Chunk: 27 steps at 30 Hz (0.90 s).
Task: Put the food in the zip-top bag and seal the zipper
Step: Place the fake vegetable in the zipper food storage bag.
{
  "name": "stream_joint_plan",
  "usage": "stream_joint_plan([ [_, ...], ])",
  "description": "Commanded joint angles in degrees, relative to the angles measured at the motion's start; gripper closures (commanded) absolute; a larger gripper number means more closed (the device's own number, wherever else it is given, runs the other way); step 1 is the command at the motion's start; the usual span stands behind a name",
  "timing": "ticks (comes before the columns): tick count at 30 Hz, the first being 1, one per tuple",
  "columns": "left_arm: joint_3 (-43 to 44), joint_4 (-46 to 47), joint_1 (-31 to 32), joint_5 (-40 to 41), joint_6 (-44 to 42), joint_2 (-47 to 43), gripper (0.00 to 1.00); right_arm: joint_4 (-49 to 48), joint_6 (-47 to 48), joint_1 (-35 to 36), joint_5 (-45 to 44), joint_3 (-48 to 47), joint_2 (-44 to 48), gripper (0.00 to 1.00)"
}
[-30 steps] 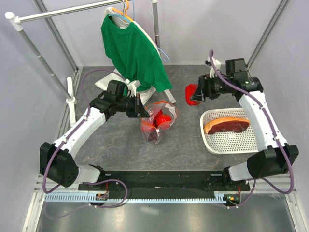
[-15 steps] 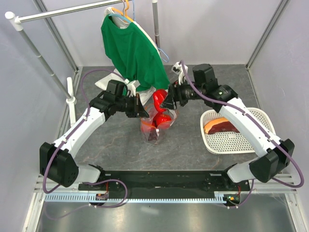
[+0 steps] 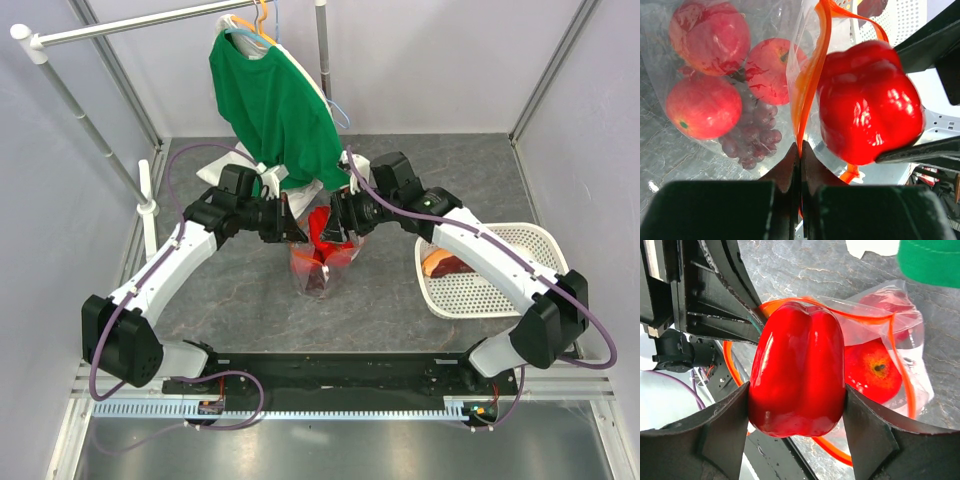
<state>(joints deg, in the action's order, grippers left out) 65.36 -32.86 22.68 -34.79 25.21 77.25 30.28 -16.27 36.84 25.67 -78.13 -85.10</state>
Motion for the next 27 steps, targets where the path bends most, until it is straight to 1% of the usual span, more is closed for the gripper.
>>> stream_joint_plan([
  [1, 1.3, 1.0, -0.9, -2.4, -0.3, -0.2, 0.98, -2.9, -1.5, 1.6, -0.6, 1.0, -0.2, 0.21],
  [3, 0.9, 1.5, -1.1, -2.7, 0.0, -0.4, 0.98, -2.9, -1.0, 1.7, 0.0, 0.7, -0.2, 0.11],
  [5, 0.6, 1.7, -1.4, -3.0, 0.4, -0.9, 0.98, -2.7, -0.3, 2.0, 0.2, 0.1, 0.4, 0.07],
  [6, 0.1, 1.9, -1.7, -3.2, 0.7, -1.1, 0.98, -2.5, 0.3, 2.3, 0.3, -0.6, 0.4, 0.02],
  [11, -1.5, 3.5, -3.6, -5.9, 3.9, -1.8, 0.98, 0.2, 4.3, 2.4, -1.1, -4.8, 1.2, 0.02],
  [16, -2.8, 5.3, -4.0, -5.6, 5.2, -3.2, 0.98, 1.0, 7.8, 2.4, -2.6, -10.1, 2.3, 0.02],
  [19, -3.8, 6.2, -4.0, -6.2, 5.9, -3.5, 0.98, 3.2, 8.6, 2.4, -4.2, -12.4, 0.6, 0.02],
  [21, -3.8, 6.3, -4.0, -6.3, 6.1, -3.7, 0.98, 4.6, 9.1, 2.4, -5.0, -12.8, -0.1, 0.09],
  [22, -3.8, 6.7, -4.0, -6.7, 6.2, -4.0, 0.98, 5.6, 9.4, 2.4, -5.1, -12.4, -0.3, 0.15],
  [25, -3.6, 7.2, -4.2, -7.5, 6.4, -4.4, 0.98, 6.7, 10.0, 2.4, -5.2, -10.4, -0.1, 0.3],
  [27, -3.5, 7.4, -4.2, -8.4, 6.4, -4.3, 0.98, 8.0, 11.4, 2.4, -5.5, -9.2, 0.2, 0.32],
])
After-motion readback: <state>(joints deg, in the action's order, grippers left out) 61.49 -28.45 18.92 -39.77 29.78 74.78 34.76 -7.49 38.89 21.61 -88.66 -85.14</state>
